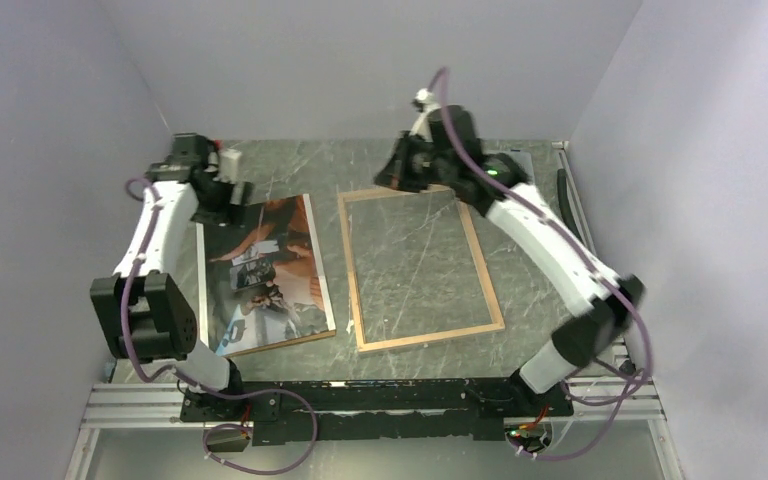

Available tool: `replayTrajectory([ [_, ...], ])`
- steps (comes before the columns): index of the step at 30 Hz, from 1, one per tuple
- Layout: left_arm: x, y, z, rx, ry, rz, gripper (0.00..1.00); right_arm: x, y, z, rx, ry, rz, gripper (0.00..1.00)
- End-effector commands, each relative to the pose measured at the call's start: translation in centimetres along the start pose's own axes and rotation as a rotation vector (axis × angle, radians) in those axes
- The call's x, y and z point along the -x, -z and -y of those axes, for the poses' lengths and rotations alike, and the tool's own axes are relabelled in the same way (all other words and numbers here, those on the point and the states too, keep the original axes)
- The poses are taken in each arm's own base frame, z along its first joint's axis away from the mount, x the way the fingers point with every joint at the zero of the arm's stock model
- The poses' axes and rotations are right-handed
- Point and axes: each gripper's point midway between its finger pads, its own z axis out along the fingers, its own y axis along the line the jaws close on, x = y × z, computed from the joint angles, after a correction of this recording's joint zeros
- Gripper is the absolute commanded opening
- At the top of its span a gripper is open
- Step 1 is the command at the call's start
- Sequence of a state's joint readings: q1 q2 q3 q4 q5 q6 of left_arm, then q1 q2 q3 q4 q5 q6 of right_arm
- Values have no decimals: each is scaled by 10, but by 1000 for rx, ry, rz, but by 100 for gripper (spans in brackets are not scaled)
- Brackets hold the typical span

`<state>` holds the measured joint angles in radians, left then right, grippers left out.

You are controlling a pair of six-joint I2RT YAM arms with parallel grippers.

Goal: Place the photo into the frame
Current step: Pick up the photo frame item at the center of the board, then move the photo frame item to the center of the board.

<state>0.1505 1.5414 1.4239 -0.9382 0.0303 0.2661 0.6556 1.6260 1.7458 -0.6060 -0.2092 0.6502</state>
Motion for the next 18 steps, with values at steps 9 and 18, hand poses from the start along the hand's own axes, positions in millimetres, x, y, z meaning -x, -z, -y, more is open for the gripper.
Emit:
replayTrajectory([
  [9,21,-52,226,-274,-298,-56,94,-16,179,90,-393,43,128,0],
  [18,10,-94,256,-123,-462,-6,90,-28,198,110,-484,23,143,0],
])
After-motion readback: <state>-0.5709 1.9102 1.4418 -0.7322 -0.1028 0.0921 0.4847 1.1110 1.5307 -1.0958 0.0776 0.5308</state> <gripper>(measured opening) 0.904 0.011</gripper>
